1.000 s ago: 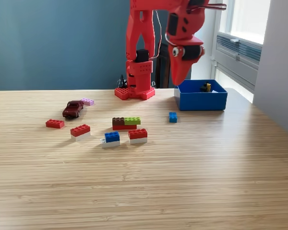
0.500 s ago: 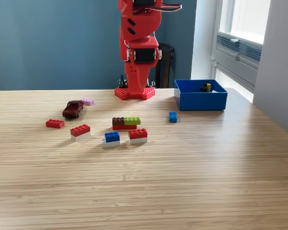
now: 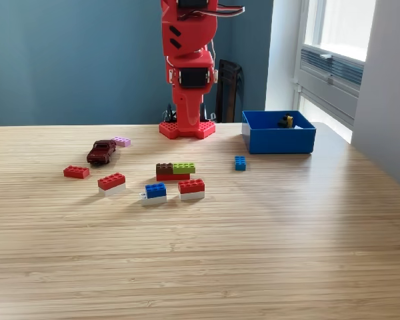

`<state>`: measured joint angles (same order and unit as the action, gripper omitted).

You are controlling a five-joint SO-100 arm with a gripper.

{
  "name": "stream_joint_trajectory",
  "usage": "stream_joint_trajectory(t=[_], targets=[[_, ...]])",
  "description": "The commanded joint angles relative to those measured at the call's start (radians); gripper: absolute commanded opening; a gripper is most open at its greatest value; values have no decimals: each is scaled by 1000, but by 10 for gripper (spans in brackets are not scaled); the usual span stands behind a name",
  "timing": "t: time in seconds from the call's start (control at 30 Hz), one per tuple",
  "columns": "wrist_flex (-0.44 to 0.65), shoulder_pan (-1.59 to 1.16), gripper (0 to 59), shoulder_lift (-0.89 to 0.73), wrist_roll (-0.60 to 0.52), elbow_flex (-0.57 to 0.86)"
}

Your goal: Grasp a lego block and put it in the bin.

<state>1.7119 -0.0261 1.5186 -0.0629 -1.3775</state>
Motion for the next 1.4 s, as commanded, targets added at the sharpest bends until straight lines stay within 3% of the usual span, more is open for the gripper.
stream_joint_trajectory(t=[0.03, 0.83, 1.4], targets=[[21, 6, 1, 34, 5, 67], [8, 52, 1, 32, -21, 110], [-183, 48, 1, 32, 38, 21]])
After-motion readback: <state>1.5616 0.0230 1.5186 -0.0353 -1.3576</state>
